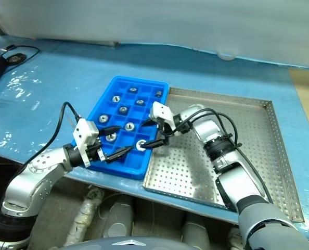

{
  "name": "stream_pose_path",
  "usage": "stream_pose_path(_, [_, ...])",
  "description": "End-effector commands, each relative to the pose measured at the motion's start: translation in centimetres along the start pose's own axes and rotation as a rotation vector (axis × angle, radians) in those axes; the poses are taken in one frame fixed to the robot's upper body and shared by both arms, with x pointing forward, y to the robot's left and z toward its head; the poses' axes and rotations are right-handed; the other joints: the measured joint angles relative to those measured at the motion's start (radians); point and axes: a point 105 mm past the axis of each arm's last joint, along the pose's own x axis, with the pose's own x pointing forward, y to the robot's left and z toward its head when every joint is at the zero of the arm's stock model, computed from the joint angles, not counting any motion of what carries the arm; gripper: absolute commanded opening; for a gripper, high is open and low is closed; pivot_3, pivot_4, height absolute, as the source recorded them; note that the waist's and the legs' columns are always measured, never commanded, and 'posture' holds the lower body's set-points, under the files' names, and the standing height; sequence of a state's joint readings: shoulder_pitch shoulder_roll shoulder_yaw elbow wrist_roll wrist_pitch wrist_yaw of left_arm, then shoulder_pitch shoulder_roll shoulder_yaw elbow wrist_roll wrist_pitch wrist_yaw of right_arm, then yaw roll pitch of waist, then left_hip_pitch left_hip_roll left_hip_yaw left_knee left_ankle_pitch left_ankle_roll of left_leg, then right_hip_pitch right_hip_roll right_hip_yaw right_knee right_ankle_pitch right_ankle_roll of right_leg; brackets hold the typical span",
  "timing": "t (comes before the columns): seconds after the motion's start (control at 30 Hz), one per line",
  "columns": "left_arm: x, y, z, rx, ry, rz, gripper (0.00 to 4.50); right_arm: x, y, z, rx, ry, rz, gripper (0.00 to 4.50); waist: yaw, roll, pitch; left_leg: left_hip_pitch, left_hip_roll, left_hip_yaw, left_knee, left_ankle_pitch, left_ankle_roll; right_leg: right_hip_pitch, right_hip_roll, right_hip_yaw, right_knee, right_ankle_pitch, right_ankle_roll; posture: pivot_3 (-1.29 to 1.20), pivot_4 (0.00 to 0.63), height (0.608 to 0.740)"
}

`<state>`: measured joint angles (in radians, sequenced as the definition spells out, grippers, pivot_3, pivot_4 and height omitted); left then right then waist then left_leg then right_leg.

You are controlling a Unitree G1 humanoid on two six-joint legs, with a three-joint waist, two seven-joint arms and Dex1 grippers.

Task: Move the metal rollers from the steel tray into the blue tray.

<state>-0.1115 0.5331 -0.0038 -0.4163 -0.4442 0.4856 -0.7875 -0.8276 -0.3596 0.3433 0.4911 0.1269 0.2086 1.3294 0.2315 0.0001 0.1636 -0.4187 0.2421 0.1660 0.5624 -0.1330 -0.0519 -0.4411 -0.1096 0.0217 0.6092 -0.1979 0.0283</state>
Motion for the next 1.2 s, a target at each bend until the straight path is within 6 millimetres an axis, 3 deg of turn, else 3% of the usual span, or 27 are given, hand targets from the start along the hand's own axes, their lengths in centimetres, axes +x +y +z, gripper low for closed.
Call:
stream_pose_path(0.03, [0.9,0.3,1.0,0.023,-0.057,-0.037,4.50,-2.3,-0.9,0.9,0.013,-0.077,-0.114,4.45,-0.003,0.000,0.000,0.000,0.000,0.000,0.001,0.000,0.000,0.000,0.000,0.000,0.000,0.000,0.000,0.28,0.150,0.740])
stream_pose_path(0.23, [3.0,1.8,1.5,0.033,-0.129,-0.048,4.50,-6.4,-1.6,0.3,0.050,-0.147,-0.330,4.45,-0.042,0.000,0.000,0.000,-0.001,0.000,0.002,0.001,-0.001,0.000,0.000,0.002,0.002,0.000,0.000,0.12,0.150,0.740])
stream_pose_path(0.57, [5.6,3.2,2.2,0.073,-0.188,-0.091,4.50,-12.0,-0.7,-0.9,0.094,-0.238,-0.683,4.45,-0.136,0.000,0.000,0.002,-0.001,0.001,0.001,0.003,-0.004,-0.001,0.001,0.003,0.002,0.000,0.000,-0.04,0.150,0.740])
stream_pose_path(0.83, [6.2,3.6,2.0,0.082,-0.221,-0.053,4.50,-14.5,0.0,-1.3,0.124,-0.285,-0.846,4.45,-0.151,-0.001,0.000,0.005,-0.001,0.003,0.000,0.002,-0.002,0.000,0.001,0.005,0.002,0.000,0.000,-0.04,0.150,0.740])
stream_pose_path(1.2, [5.5,4.3,1.8,0.070,-0.249,0.042,4.50,-14.5,-0.9,-0.8,0.112,-0.297,-0.847,4.45,-0.155,-0.001,0.000,0.005,-0.001,0.003,-0.001,0.002,-0.002,0.001,0.001,0.005,0.001,0.000,0.000,0.01,0.150,0.740])
